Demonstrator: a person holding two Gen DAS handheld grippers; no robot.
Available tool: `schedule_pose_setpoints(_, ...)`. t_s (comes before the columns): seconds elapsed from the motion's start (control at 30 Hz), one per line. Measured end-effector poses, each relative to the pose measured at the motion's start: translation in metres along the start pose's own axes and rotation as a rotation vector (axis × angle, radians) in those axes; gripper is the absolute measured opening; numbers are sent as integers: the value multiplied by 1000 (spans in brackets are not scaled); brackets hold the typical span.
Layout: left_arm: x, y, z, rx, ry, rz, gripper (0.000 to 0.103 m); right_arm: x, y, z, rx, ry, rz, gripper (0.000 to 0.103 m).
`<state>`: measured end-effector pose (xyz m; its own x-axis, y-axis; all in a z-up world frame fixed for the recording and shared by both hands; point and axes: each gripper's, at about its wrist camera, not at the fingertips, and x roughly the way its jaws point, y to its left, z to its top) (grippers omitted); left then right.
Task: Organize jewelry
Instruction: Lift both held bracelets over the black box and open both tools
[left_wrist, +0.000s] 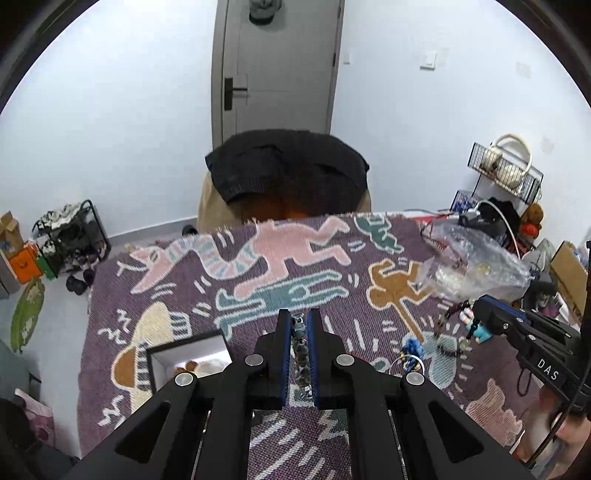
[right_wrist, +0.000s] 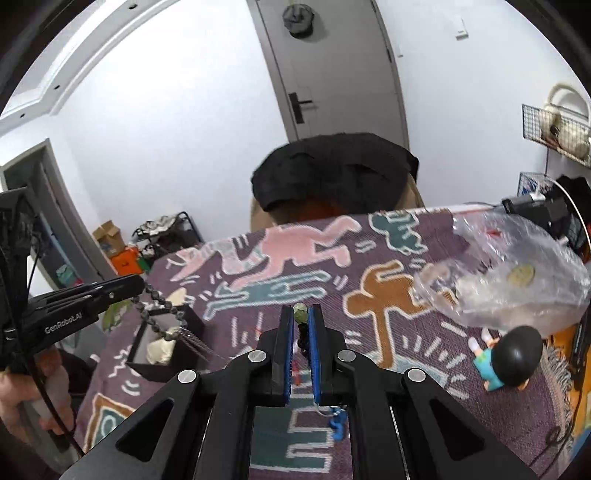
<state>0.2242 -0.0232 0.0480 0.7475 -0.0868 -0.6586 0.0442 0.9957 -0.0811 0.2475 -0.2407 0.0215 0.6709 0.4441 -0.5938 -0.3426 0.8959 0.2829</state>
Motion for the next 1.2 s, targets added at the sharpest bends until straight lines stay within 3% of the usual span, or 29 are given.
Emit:
schedule_pose_setpoints(0.8, -109, -25, 60, 71, -187, 13, 9, -45, 54, 34, -91, -85, 60, 9)
schedule_pose_setpoints(1.2, -99, 7, 53, 33, -159, 55, 9, -38, 91, 41, -142, -64, 113, 9)
